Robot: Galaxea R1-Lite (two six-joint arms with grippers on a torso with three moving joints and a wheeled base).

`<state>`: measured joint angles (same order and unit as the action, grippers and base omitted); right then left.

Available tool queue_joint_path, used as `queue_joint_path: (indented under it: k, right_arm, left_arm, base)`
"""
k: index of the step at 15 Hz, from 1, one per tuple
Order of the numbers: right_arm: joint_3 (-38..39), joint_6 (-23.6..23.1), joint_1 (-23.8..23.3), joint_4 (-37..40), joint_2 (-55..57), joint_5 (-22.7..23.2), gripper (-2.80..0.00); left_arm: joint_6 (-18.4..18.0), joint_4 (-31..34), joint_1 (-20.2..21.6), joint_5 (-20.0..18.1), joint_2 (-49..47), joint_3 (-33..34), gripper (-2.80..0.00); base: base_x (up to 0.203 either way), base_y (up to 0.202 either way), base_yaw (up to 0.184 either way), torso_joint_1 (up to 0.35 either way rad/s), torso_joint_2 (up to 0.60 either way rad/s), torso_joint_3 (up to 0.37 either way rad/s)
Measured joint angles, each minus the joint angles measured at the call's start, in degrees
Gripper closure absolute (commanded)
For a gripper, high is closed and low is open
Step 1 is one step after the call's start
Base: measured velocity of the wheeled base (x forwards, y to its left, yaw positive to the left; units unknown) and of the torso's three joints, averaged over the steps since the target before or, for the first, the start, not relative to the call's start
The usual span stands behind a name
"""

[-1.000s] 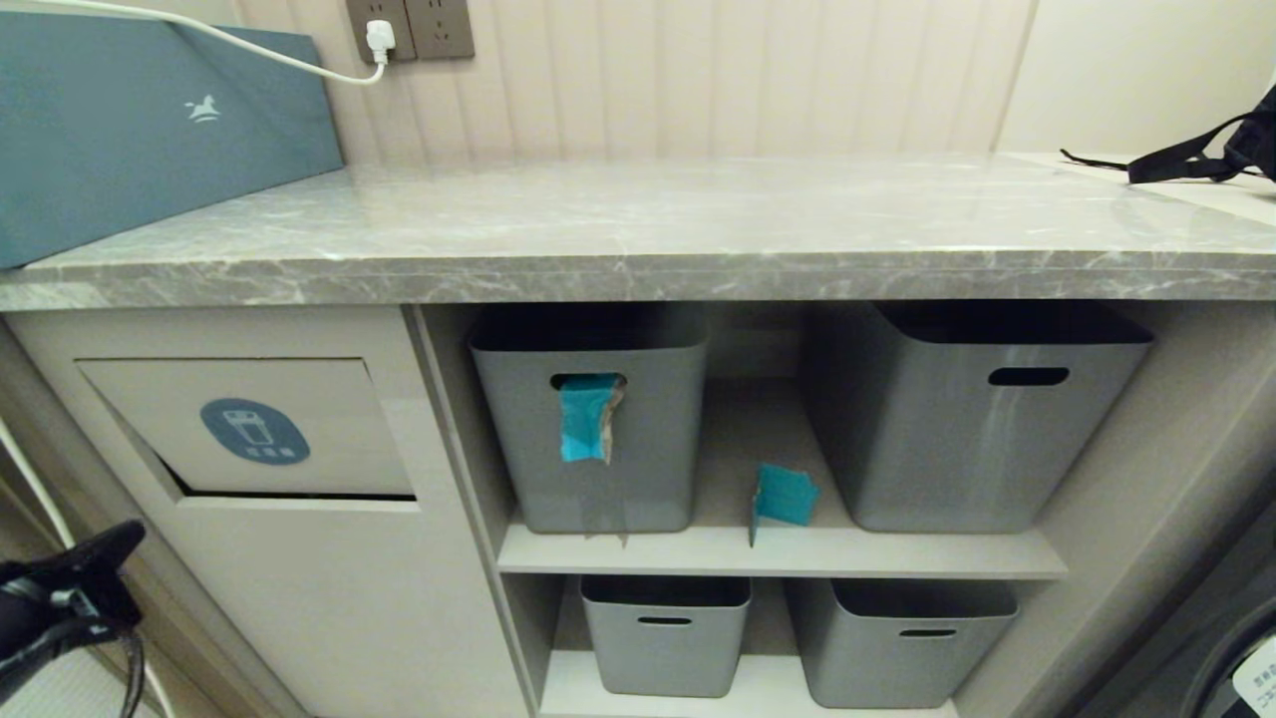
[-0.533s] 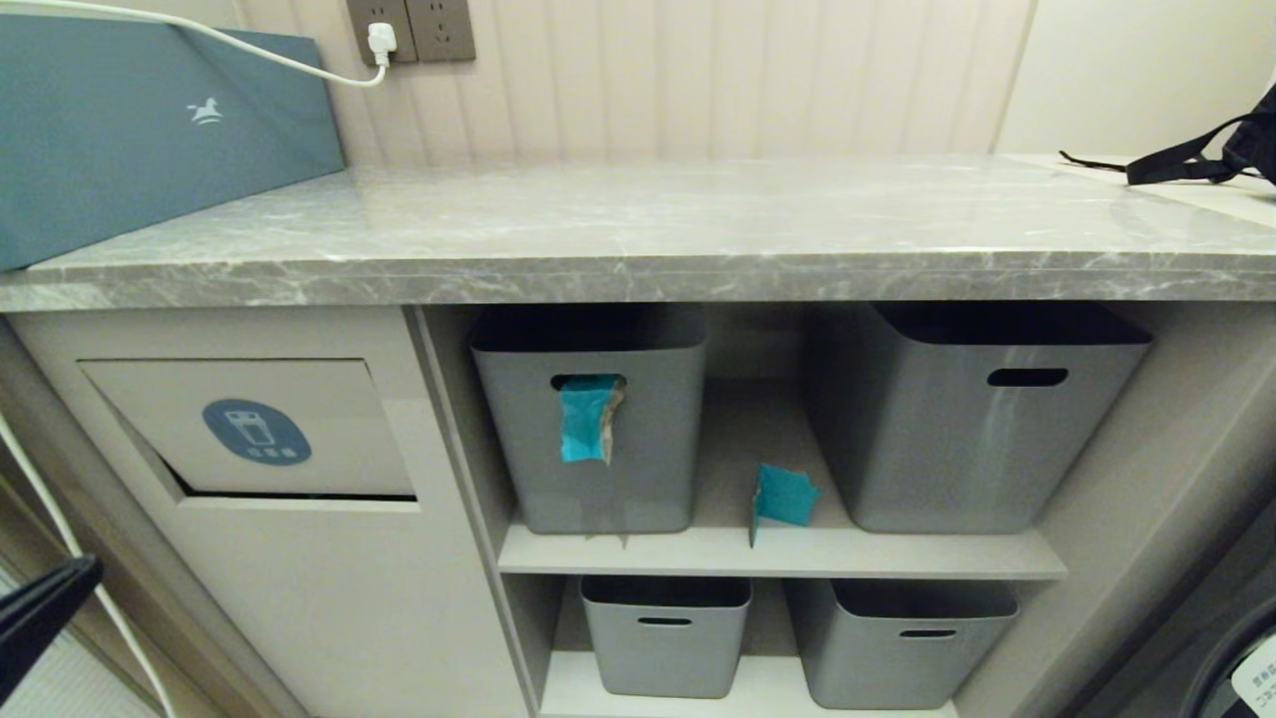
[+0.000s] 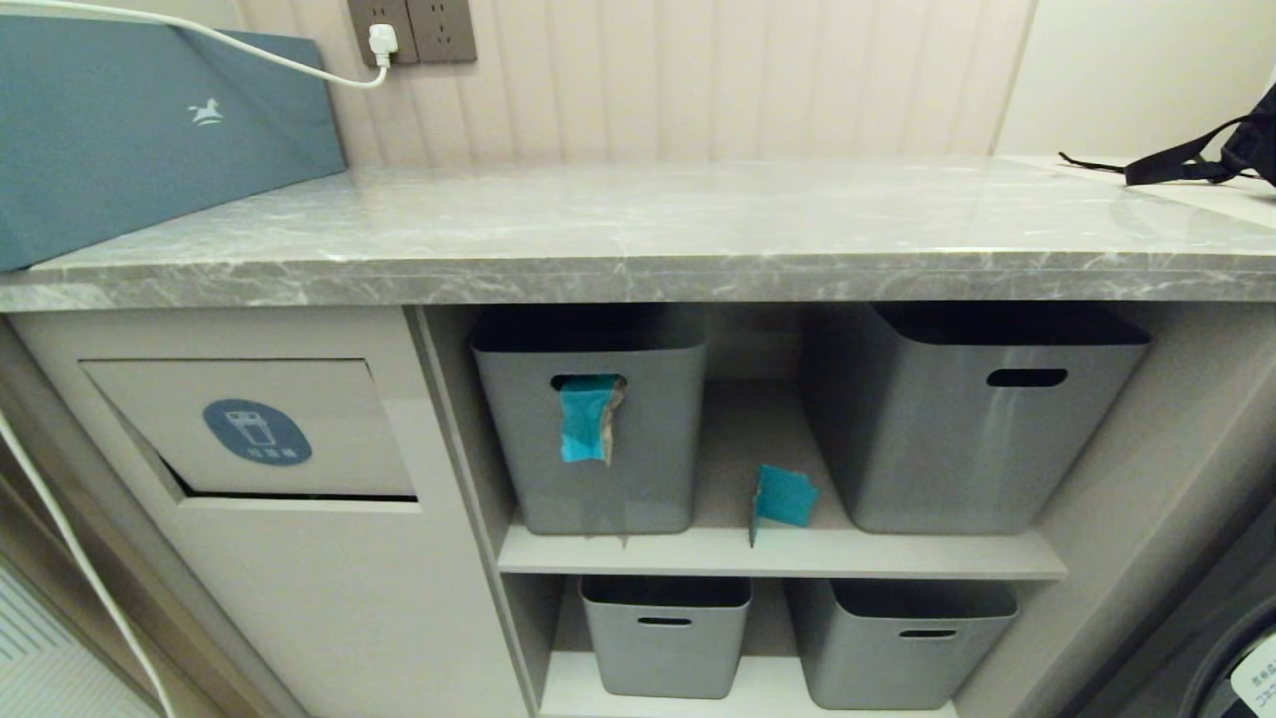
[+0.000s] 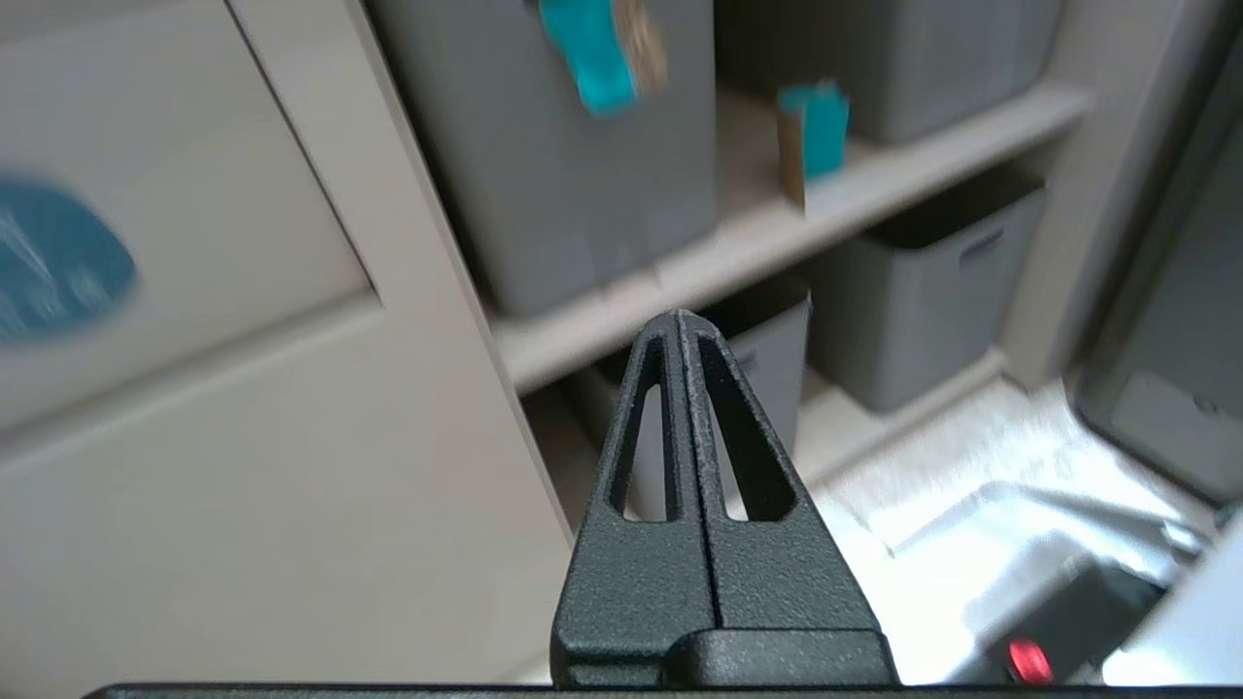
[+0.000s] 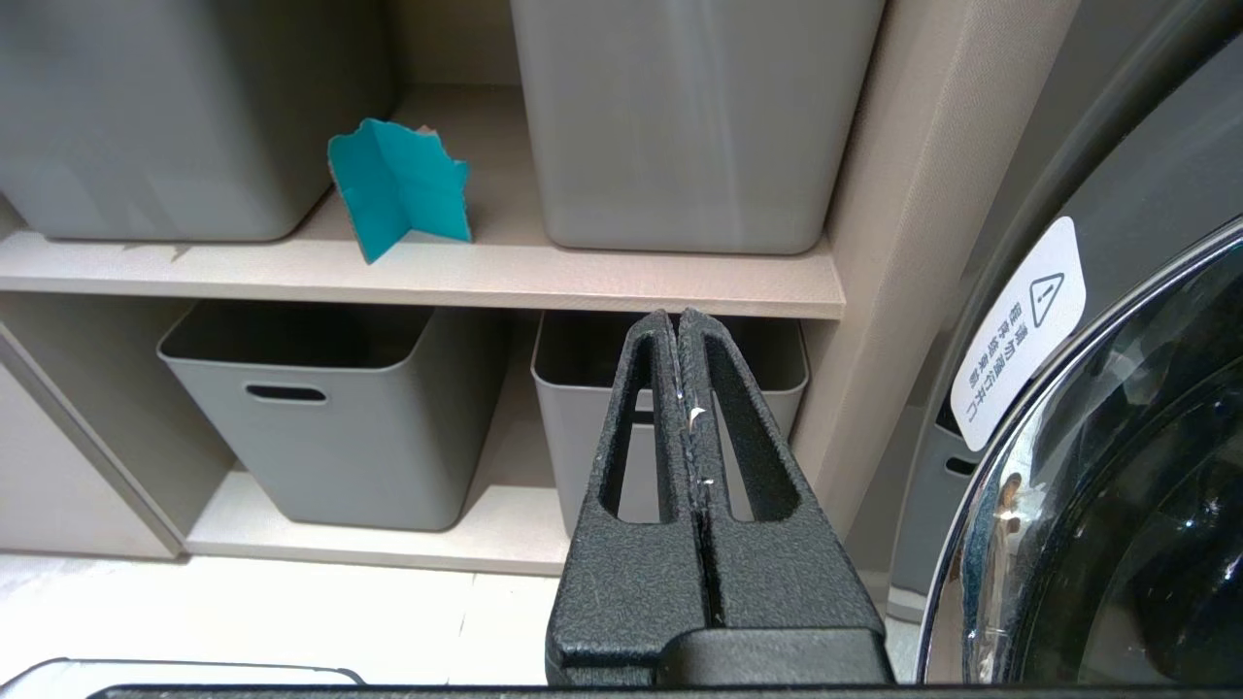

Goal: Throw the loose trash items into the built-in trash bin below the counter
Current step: Put the garbage in the trash can

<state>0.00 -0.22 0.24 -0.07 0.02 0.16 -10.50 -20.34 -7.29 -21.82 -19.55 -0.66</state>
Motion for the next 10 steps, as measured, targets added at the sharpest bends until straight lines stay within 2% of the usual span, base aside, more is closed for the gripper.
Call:
queue_joint_path:
  k: [2, 3, 4, 5, 7, 10]
  right_arm:
    - [0.0, -0.02, 0.0, 0.0, 0.0, 0.0, 0.0]
    - [0.0, -0.02, 0.0, 0.0, 0.0, 0.0, 0.0]
    - [0.0, -0.02, 0.0, 0.0, 0.0, 0.0, 0.0]
    - [0.0, -0.02, 0.0, 0.0, 0.0, 0.0, 0.0]
    - [0.0, -0.02, 0.0, 0.0, 0.0, 0.0, 0.0]
    - [0.0, -0.02, 0.0, 0.0, 0.0, 0.0, 0.0]
  left_arm:
    - [0.89, 5.97, 0.33, 0.81, 2.06, 0.41, 0.0]
    - [2.53, 8.87, 0.38, 1.32, 2.55, 0.46, 0.0]
    - [4.68, 10.35, 0.4, 0.51, 2.96, 0.42, 0.0]
    - [5.11, 10.5, 0.09, -1.24, 3.19, 0.31, 0.0]
    - [2.02, 10.53, 0.39, -3.92, 3.48, 0.23, 0.0]
    - [1.66, 10.28, 1.44, -4.11, 3.7, 0.14, 0.0]
  base:
    - [0.0, 0.0, 0.0, 0.0, 0.0, 0.0]
    - [0.0, 0.0, 0.0, 0.0, 0.0, 0.0]
    - [0.0, 0.0, 0.0, 0.0, 0.0, 0.0]
    - [0.0, 0.0, 0.0, 0.0, 0.0, 0.0]
    - [0.0, 0.0, 0.0, 0.0, 0.0, 0.0]
    - [0.0, 0.0, 0.0, 0.0, 0.0, 0.0]
